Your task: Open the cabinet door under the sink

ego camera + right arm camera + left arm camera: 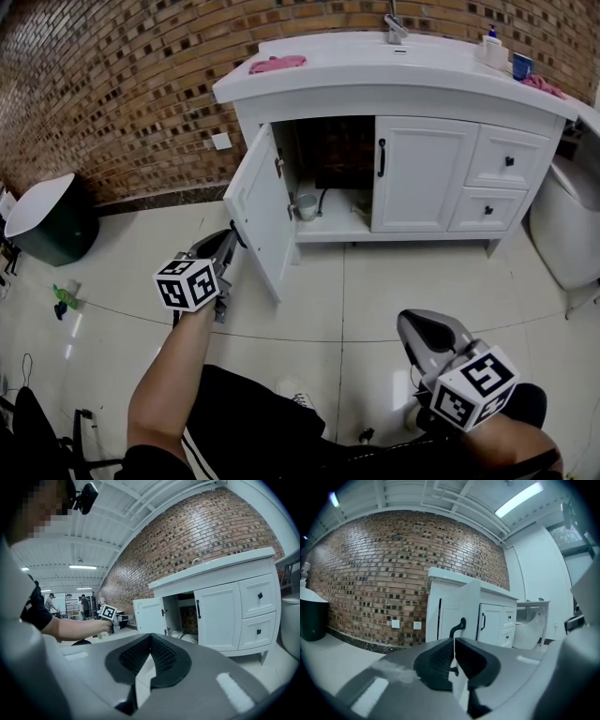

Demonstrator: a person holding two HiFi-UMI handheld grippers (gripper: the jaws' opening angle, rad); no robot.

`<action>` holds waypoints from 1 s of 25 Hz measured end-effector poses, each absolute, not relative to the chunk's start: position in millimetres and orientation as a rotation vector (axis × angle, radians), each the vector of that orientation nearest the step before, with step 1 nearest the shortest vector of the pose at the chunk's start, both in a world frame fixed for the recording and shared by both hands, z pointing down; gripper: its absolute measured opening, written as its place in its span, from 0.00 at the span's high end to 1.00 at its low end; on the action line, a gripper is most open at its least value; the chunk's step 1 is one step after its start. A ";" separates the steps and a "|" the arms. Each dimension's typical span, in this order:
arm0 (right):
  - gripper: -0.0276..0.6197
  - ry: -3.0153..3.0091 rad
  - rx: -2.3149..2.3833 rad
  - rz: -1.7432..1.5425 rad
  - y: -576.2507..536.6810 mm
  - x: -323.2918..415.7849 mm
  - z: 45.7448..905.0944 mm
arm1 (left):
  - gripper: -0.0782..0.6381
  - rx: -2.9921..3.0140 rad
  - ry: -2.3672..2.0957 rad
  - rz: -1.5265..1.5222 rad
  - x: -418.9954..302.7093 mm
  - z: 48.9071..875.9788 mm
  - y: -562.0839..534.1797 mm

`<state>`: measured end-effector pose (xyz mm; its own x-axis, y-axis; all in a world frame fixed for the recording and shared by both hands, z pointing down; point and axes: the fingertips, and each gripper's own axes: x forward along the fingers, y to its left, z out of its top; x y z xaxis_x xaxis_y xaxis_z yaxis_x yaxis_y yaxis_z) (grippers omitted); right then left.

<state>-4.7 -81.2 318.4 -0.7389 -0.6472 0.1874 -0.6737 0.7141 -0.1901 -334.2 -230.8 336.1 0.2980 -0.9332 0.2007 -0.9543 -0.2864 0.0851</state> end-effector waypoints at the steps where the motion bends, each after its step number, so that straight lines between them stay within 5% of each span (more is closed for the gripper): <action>1: 0.95 -2.817 1.096 0.362 -81.4 -2.9 316.2 | 0.88 2.394 -1.740 0.157 -330.2 330.5 -225.0; 15: 0.95 -2.820 1.131 0.392 -88.1 4.3 320.9 | 0.88 2.774 -1.118 -0.081 -132.0 268.0 -108.7; 25: 0.95 -2.786 1.129 0.400 -87.6 8.7 330.6 | 0.88 2.843 -1.055 0.184 -80.0 332.5 -89.9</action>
